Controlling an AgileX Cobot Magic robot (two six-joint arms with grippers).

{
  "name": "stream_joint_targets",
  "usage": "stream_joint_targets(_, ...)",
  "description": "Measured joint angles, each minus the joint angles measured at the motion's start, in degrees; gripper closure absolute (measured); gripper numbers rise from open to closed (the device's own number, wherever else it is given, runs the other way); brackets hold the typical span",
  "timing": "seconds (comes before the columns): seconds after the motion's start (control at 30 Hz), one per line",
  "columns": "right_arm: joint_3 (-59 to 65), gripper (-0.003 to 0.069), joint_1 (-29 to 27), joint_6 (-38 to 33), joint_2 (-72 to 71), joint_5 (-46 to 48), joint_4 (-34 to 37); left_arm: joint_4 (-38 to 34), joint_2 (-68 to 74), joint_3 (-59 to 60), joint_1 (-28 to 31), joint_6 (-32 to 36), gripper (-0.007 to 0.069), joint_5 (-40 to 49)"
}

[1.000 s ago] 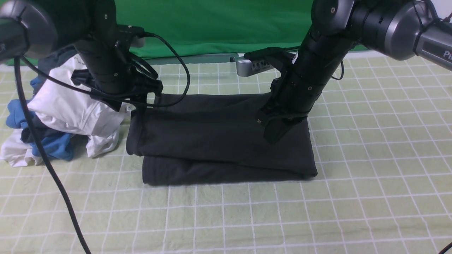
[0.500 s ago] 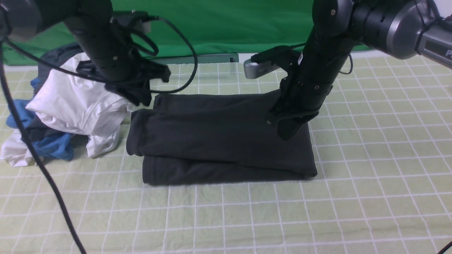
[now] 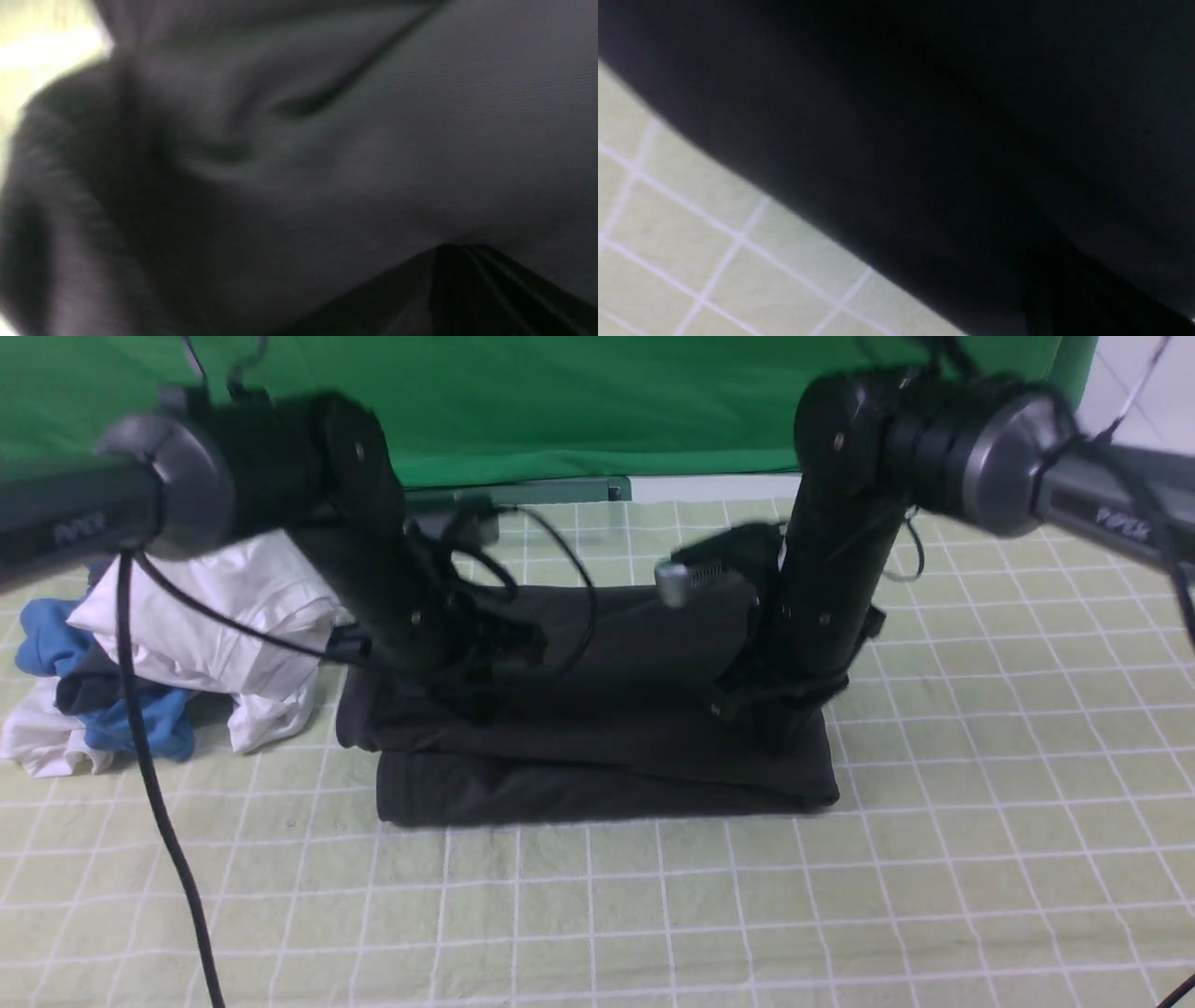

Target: Fold a long-sleeved shirt over a green coffee tablecloth.

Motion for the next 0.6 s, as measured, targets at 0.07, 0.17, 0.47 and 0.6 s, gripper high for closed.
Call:
stream_joint_targets(0.07, 2.1, 0.0657, 0.0, 0.2, 0.3, -0.2, -0.4, -0.1, 0.4, 1.6, 0.1, -0.5, 0.0619, -1.6)
stream_joint_targets(0.17, 3.3, 0.0657, 0.0, 0.6, -0.2, -0.8, -1.3, -0.1, 0.0, 2.1, 0.1, -0.6, 0.0619, -2.4)
stream_joint_targets(0.47, 4.5, 0.0657, -0.1, 1.9, -12.3, -1.1, -5.4, 3.5, -11.9, 2.4, 0.1, -0.6, 0.0617, -1.4)
stream_joint_targets(0.6, 4.5, 0.0657, -0.4, 3.4, -27.6, -4.1, -8.0, 5.4, -25.5, 2.4, 0.1, -0.9, 0.0613, 0.6)
